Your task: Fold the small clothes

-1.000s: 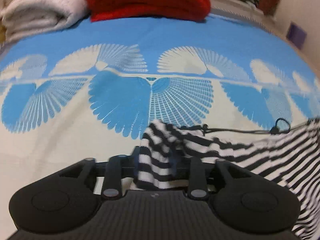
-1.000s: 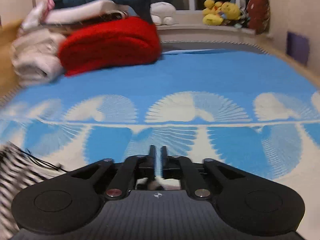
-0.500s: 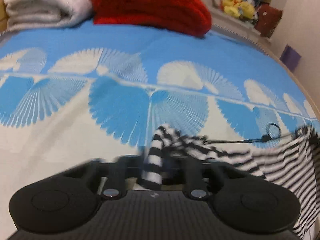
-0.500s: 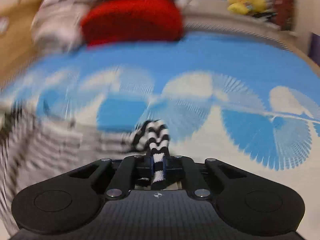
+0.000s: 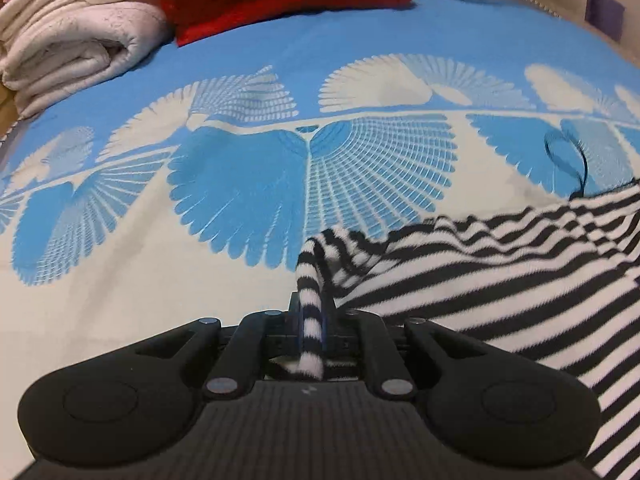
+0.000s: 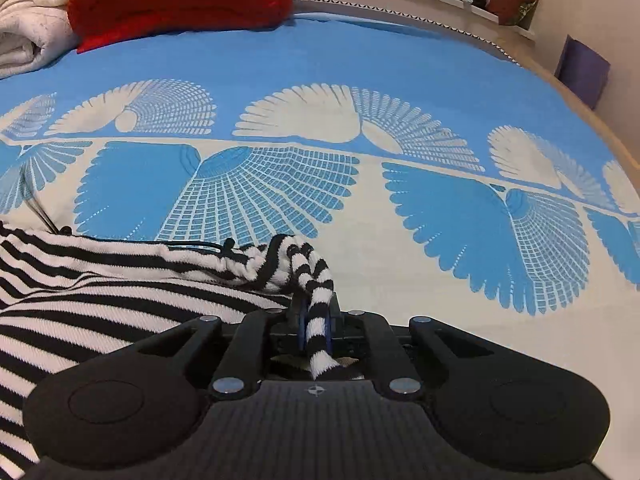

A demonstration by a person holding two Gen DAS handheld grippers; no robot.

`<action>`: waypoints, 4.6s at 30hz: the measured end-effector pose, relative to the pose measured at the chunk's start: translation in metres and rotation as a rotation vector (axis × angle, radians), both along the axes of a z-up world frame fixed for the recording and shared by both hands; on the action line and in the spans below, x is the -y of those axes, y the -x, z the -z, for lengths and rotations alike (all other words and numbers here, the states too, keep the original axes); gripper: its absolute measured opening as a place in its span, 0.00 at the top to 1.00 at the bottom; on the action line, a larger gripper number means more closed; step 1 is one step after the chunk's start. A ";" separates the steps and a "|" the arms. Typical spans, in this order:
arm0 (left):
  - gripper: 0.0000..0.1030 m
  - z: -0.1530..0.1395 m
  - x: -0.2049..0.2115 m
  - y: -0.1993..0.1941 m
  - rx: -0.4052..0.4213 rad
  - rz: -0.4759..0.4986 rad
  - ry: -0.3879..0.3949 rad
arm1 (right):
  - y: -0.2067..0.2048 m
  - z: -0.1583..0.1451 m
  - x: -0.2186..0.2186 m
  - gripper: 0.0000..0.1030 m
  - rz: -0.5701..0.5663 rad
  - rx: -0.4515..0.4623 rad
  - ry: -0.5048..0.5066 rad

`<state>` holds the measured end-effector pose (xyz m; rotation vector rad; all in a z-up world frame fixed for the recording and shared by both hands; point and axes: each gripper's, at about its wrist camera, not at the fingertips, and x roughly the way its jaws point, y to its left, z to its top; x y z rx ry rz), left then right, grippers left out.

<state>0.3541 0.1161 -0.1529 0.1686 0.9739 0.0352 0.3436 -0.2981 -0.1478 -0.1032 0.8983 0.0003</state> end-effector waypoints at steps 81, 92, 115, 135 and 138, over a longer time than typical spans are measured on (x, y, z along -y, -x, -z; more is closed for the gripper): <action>0.85 -0.023 0.014 0.131 -0.218 0.122 0.032 | 0.168 -0.028 0.080 1.00 0.096 -0.258 -0.292; 0.70 -0.045 -0.004 0.117 -0.092 -0.039 0.121 | 0.169 -0.073 0.079 0.64 0.053 0.064 -0.308; 0.56 -0.094 -0.059 0.159 0.103 -0.126 0.133 | 0.167 -0.069 0.056 0.56 0.117 0.026 -0.086; 0.44 -0.182 -0.125 0.256 0.474 -0.315 0.279 | 0.237 -0.107 -0.029 0.55 -0.032 0.221 -0.145; 0.44 -0.187 -0.140 0.264 0.478 -0.327 0.279 | 0.235 -0.102 -0.041 0.55 -0.033 0.208 -0.117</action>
